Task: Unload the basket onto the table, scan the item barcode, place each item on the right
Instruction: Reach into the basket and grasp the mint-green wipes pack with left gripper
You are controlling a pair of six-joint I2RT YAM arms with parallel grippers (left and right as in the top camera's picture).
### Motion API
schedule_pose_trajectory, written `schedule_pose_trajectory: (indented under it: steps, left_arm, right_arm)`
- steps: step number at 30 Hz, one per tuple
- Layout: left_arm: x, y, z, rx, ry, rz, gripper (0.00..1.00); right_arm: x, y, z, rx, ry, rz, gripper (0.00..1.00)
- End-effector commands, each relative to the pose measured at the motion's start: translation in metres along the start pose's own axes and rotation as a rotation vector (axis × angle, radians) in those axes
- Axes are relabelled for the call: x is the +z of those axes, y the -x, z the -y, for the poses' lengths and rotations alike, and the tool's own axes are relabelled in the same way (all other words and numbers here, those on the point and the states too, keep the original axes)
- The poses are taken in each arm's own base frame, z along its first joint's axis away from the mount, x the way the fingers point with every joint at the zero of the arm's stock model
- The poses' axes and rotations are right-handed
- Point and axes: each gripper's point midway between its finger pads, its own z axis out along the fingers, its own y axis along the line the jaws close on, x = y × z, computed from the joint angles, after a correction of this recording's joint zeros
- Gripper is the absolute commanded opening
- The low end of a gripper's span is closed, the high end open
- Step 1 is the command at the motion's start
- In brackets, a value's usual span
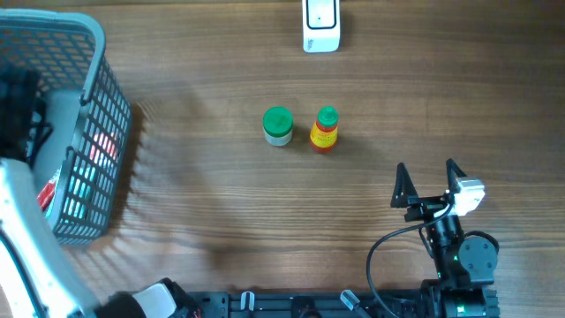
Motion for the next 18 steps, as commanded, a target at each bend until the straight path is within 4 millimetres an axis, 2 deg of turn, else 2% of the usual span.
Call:
schedule_pose_trajectory:
  steps: [1, 4, 5, 9, 13, 18]
  left_arm:
    - [0.054, -0.018, -0.03, -0.081, 0.098, -0.215, 1.0]
    - [0.092, -0.034, -0.053, -0.096, 0.214, -0.309, 1.0]
    - [0.112, -0.045, -0.062, -0.093, 0.265, -0.357, 1.0]
    - [0.153, -0.068, -0.08, -0.101, 0.364, -0.446, 1.0]
    - [0.181, -0.083, -0.094, -0.116, 0.425, -0.489, 1.0]
    - [0.201, -0.091, -0.111, -0.098, 0.497, -0.492, 0.97]
  right_arm:
    - [0.0, 0.001, 0.001, -0.013, -0.007, 0.007, 1.0]
    - [0.0, 0.001, 0.001, -0.013, -0.007, 0.007, 1.0]
    - [0.0, 0.001, 0.001, -0.013, -0.007, 0.006, 1.0]
    - [0.0, 0.001, 0.001, -0.013, -0.007, 0.006, 1.0]
    - [0.0, 0.001, 0.001, -0.013, -0.007, 0.006, 1.0]
    - [0.0, 0.001, 0.001, -0.013, -0.007, 0.007, 1.0]
